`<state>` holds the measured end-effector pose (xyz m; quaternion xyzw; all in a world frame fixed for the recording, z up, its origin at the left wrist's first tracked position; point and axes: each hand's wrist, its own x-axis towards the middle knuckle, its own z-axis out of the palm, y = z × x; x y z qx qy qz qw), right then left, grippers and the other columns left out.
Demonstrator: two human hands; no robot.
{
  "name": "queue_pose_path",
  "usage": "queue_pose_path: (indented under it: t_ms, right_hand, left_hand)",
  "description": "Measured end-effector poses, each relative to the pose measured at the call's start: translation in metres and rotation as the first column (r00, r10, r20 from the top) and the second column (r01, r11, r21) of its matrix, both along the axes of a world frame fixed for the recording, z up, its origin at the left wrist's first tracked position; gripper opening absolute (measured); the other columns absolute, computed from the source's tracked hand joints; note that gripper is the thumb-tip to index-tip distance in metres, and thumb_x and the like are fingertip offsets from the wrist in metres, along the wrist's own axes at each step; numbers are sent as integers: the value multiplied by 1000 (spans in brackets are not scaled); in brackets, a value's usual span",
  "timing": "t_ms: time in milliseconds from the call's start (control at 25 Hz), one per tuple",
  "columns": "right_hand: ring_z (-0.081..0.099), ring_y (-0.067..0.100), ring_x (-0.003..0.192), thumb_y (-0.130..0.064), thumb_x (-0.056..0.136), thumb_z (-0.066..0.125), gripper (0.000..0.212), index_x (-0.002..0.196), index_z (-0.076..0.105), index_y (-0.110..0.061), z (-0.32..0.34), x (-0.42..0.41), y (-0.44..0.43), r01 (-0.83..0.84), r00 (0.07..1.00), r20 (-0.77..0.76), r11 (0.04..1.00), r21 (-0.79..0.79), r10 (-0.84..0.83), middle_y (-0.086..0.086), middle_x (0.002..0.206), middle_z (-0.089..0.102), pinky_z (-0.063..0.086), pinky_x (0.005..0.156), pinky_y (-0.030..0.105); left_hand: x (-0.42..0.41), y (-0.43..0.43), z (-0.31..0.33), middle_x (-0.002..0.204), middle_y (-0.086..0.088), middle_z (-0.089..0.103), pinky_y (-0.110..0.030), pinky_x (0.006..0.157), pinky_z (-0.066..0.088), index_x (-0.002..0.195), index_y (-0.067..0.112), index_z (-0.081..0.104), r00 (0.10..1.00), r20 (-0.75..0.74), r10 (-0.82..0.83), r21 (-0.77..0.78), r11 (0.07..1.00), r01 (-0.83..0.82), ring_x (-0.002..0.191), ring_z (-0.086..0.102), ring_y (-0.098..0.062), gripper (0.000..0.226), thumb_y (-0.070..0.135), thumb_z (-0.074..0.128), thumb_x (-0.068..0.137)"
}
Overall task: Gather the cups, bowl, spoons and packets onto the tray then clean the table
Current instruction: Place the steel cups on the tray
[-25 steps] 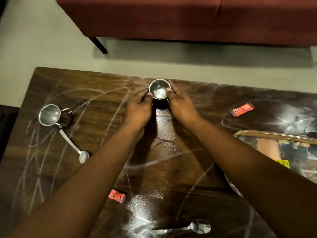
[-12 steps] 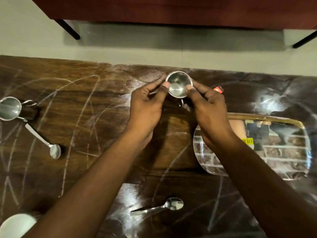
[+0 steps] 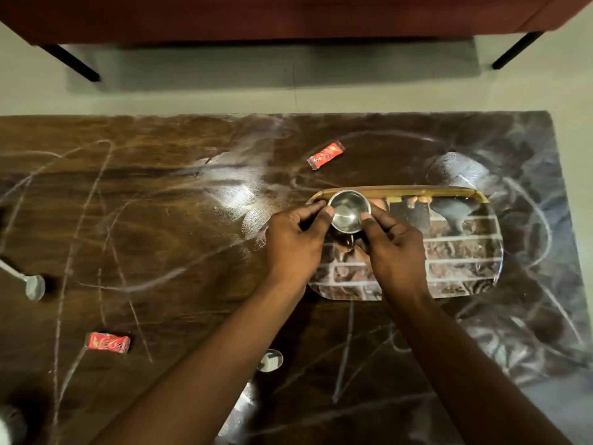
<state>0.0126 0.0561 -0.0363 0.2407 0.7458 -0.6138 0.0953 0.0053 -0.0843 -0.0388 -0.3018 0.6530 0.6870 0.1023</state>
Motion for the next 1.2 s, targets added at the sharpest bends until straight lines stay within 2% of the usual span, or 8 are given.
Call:
queue_pose_path:
  t_ms: [120,280,600,760,880,960,1040,1200]
  right_hand:
    - [78,41,99,-29,106,64,28,130,77,-23,-3,3,0,-19,1000,-4,1000,4,19,1,100,85,63,90,62]
    - [81,15,93,-26,106,63,21,117,78,-35,-8,0,2,-24,1000,-5,1000,-15,24,-11,99,84,67,88,48]
    - [70,2,70,-25,109,60,26,127,78,-21,-14,2,4,-51,998,-33,999,17,52,-5,93,83,55,66,26]
    - [71,1,81,-21,109,60,26,129,77,-19,-12,2,1,-35,999,-26,999,-11,35,-4,99,81,57,78,32]
    - [73,11,116,-24,109,62,36,143,68,-17,-8,1,1,-17,1000,11,1000,-20,17,-4,129,77,61,103,42]
    - [67,4,123,-30,107,64,45,150,61,-17,-1,2,0,-37,999,8,995,92,37,-2,143,69,56,105,25]
    - [64,-13,108,-31,107,64,43,147,64,-18,10,1,-5,-46,994,-82,965,259,69,1,140,69,44,83,-3]
    - [68,-2,110,-34,106,65,36,141,67,-25,32,-8,-51,-104,956,-244,965,241,163,-2,130,72,46,80,-1]
  left_hand:
    - [0,3,-5,120,-11,81,-47,101,62,125,2,77,1000,3,-3,-23,1000,3,108,79,-21,30,18,74,100]
    - [-3,7,-8,120,-14,80,-49,106,59,124,-2,77,1000,-15,27,-28,999,-27,114,77,-26,28,13,71,102]
    - [0,12,-16,119,-12,81,-47,104,60,124,1,78,998,-29,64,-76,995,-66,112,78,-22,28,18,73,101]
    - [1,16,-13,118,-9,82,-45,103,60,124,3,79,995,-29,92,-109,990,-94,111,78,-20,29,19,73,101]
    - [2,13,-8,117,-3,82,-40,101,62,128,7,77,995,-38,94,-111,989,-97,108,78,-12,31,20,74,100]
    - [2,1,-1,112,4,83,-34,100,62,128,10,77,993,-55,109,-112,987,-114,104,78,-5,31,19,76,98]
    - [4,-23,6,106,6,82,-32,98,62,127,11,77,990,-74,117,-120,985,-126,98,77,-3,30,17,76,97]
    - [16,-102,16,113,-1,80,-46,102,61,126,15,75,979,-94,180,-211,958,-196,103,76,-16,28,15,74,98]
